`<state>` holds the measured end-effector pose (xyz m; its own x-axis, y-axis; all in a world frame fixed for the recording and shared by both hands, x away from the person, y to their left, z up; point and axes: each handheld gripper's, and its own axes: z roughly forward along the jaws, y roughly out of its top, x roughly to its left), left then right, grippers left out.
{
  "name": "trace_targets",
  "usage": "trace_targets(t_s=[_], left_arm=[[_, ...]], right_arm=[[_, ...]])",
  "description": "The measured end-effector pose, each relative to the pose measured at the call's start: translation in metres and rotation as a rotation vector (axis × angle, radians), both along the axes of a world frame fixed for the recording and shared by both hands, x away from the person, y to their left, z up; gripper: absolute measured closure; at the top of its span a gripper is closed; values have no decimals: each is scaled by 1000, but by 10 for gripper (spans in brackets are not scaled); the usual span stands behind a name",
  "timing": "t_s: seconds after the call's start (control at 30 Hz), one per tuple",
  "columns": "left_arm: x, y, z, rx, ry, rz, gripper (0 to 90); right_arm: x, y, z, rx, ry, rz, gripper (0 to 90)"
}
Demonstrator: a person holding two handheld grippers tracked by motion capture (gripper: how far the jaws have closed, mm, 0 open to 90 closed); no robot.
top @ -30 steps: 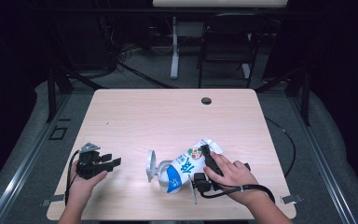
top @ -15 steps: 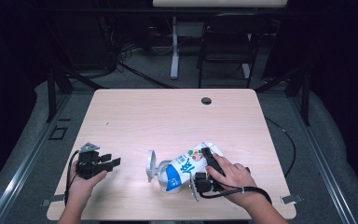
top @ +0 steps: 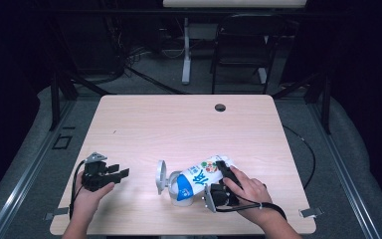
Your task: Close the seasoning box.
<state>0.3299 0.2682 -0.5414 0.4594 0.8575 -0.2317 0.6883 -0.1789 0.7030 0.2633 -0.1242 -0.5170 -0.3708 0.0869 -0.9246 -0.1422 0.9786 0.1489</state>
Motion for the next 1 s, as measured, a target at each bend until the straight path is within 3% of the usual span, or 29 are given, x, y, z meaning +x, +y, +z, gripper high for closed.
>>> trace_targets(t_s=[0.07,0.13,0.17,0.2,0.33,0.63,1.0], left_arm=[[0,0,0,0,-1,1,481],[0,0,0,1,0,0,481],[0,0,0,1,0,1,481],[0,0,0,-1,-2,-1,481],[0,-1,0,-2,-3,-1,481],[0,0,0,3,-3,0,481],[0,0,-1,1,0,1,481]], right_arm=[[-1,0,1,-6,4,-11,665],[-1,-1,-2,39,20,-10,667],[-1,-1,-1,32,25,-20,668],[-1,-2,-3,74,42,-15,671],[-3,-2,-4,97,64,-23,685],[-3,-1,-7,90,78,-21,748],[-4,0,-9,29,76,-16,879]])
